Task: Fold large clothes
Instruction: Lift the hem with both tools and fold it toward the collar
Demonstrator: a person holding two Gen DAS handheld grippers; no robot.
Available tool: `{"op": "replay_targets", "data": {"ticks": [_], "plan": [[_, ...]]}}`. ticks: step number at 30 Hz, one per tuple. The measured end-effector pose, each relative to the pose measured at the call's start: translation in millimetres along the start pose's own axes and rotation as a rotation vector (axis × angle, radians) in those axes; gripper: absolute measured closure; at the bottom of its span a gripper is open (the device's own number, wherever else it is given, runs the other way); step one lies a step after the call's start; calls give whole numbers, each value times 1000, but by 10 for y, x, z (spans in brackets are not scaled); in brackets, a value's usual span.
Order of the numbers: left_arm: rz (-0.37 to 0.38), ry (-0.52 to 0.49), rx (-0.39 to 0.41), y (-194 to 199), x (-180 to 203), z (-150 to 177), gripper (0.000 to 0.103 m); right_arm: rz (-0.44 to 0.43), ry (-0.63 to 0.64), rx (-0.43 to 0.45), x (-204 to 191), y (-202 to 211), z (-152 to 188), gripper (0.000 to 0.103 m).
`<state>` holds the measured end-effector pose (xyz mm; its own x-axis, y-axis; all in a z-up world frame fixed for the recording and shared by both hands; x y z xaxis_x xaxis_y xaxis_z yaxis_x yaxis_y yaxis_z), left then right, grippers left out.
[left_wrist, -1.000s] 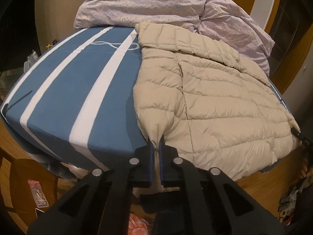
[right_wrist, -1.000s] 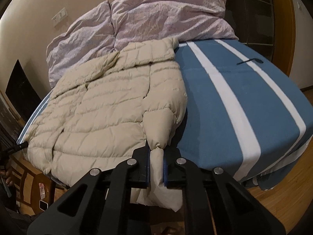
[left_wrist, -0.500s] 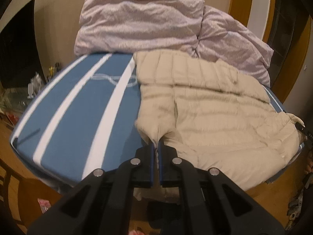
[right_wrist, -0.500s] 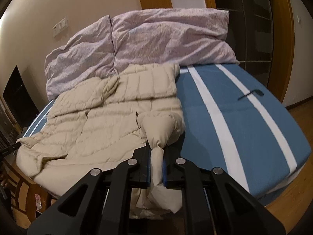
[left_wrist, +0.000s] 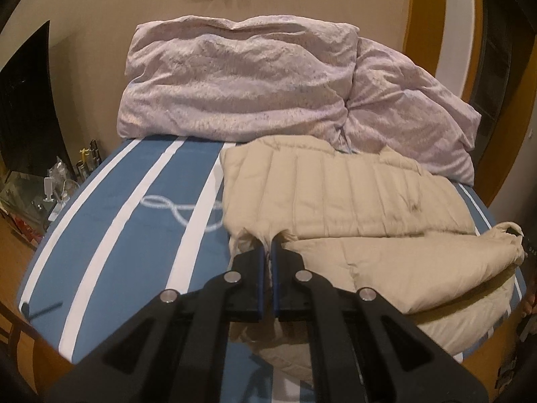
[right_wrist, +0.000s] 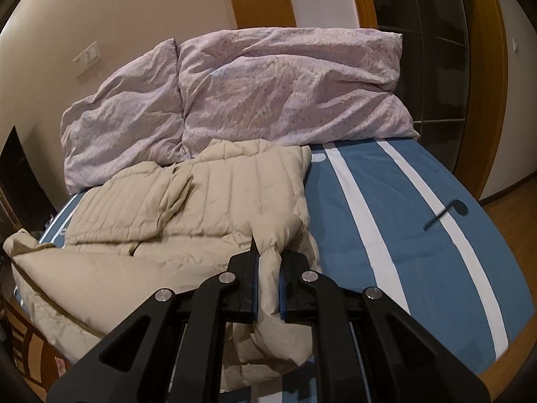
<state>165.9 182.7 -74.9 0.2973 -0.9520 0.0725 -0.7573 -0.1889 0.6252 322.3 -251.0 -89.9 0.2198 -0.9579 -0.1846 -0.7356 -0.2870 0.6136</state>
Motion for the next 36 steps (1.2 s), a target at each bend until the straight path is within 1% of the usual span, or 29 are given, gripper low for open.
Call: {"op": "replay_targets", "data": {"ticks": [8, 14, 18, 22, 25, 28, 29, 30, 31, 32, 33, 35, 36], "plan": [[-29, 18, 8, -419, -60, -477, 99, -26, -72, -24, 2, -490, -464, 95], [-42, 38, -18, -869, -131, -782, 99, -22, -119, -63, 21, -898, -699, 94], [-58, 49, -45, -1209, -181, -875, 99, -14, -148, -98, 49, -1203, -797, 94], [-59, 75, -72, -1529, -226, -935, 99, -6, -175, -134, 83, -1495, -842, 93], [-62, 97, -93, -1746, -264, -960, 98, -9, -200, -160, 94, -1703, -876, 85], [-60, 138, -123, -1980, -334, -981, 95, -38, -257, -190, 135, -1903, -913, 73], [-55, 153, -131, -2053, -362, -990, 94, -52, -276, -195, 146, -1952, -927, 65], [-52, 162, -137, -2101, -383, -1000, 93, -73, -300, -199, 161, -2003, -947, 54], [-46, 172, -140, -2148, -398, -1011, 91, -91, -319, -196, 169, -2034, -968, 48], [-44, 181, -142, -2201, -416, -1031, 86, -103, -330, -190, 172, -2051, -989, 37], [-45, 184, -142, -2227, -424, -1044, 81, -110, -334, -177, 172, -2064, -1026, 33], [-55, 190, -133, -2276, -442, -1096, 62, -98, -321, -165, 165, -2071, -1086, 31], [-63, 191, -129, -2282, -450, -1116, 57, -94, -317, -161, 167, -2069, -1112, 31]]}}
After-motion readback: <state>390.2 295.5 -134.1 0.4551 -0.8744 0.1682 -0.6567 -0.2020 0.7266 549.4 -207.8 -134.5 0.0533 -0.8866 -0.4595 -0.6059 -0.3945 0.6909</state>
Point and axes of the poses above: each gripper's, at about its wrist camera, not at the fingertips, and y roughly against the way its jaws point, x to its right, z to its underside, the point moved 6 cm from there along -y, roughly the way its jaws point, and after that the axes turned 4 degrees about z, right-handed, at the moved point
